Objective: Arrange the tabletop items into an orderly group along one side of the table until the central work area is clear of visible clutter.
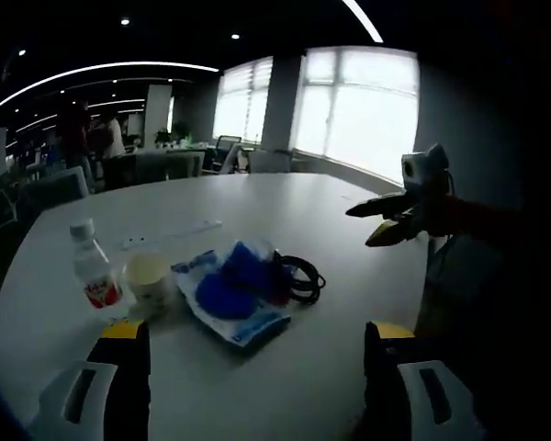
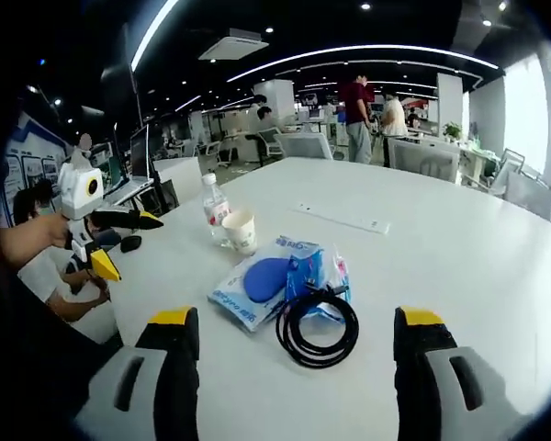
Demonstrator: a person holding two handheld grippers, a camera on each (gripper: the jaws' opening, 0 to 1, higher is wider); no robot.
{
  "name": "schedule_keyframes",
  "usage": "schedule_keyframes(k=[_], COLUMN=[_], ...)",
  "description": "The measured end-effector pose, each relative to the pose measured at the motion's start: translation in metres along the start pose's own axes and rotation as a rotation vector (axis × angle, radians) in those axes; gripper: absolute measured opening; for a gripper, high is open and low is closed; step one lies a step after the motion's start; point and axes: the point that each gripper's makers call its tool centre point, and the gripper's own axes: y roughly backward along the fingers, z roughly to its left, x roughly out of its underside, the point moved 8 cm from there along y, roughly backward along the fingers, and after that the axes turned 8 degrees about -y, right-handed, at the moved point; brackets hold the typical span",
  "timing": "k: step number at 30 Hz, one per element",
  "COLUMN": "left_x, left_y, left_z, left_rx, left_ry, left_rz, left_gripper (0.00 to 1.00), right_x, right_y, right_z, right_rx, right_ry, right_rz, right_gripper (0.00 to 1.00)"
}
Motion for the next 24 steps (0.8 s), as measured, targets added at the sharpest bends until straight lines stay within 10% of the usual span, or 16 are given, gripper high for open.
schedule_keyframes(k=[24], left_x=[0.006], left_y=[0.003], left_z=[-0.011], left_rx=[-0.023], left_ry=[-0.007], left_rz=[0.010], left_gripper=[0.91], right_x=[0.038], right_y=[-0.089], right_z=[-0.006], right_rx=[-0.103], right_ry=[0.102], right_rz=[0.295], right_gripper=[0.42])
